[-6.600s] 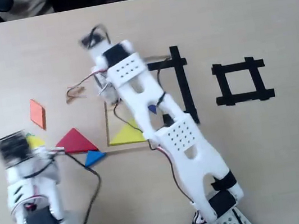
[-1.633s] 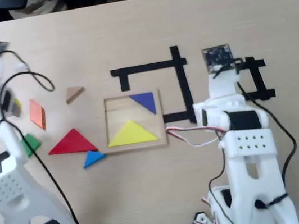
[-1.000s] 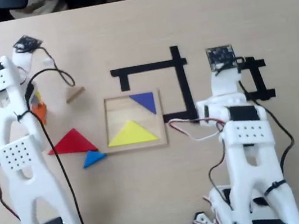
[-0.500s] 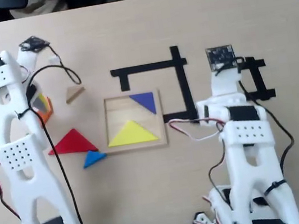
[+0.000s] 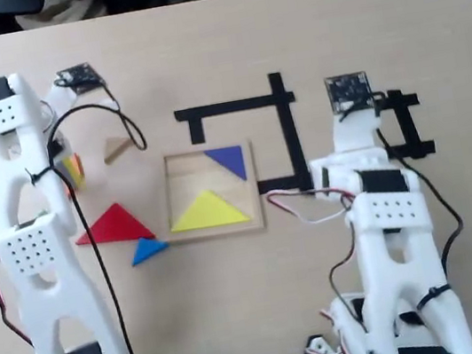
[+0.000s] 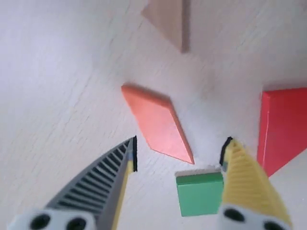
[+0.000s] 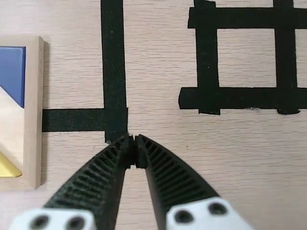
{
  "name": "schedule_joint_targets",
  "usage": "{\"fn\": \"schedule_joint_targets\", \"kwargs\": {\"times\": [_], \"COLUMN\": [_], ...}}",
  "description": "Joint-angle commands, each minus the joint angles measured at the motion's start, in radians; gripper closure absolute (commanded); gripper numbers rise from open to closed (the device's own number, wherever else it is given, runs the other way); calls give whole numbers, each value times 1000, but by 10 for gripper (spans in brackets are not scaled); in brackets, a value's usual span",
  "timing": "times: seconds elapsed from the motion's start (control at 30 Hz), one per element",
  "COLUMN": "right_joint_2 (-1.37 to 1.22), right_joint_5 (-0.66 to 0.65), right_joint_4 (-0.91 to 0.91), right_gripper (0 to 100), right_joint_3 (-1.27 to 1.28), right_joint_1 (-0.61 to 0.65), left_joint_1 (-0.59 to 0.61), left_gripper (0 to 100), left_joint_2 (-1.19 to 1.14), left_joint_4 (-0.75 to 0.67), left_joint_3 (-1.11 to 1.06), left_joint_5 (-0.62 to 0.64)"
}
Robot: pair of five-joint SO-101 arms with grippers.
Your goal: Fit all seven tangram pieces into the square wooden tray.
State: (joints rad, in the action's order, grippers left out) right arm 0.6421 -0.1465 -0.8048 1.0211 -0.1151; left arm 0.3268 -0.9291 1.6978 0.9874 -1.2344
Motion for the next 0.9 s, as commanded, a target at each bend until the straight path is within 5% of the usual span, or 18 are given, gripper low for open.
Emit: {"fn": "schedule_joint_targets", "kwargs": {"times": [0.0,0.87], "right_joint_2": [-5,-5], "right_joint_5": [-9,-11], "right_joint_4": [18,18], "right_gripper": [987,987], "right_joint_3": [-4,-2], "right_joint_1": [-12,-12], "left_joint_1": [18,58], "left_gripper": [659,658], "left_joint_2": [-12,-149], "left_joint_4": [-64,-160], "left_joint_3": [2,2], "left_joint_5": [-8,-15]}}
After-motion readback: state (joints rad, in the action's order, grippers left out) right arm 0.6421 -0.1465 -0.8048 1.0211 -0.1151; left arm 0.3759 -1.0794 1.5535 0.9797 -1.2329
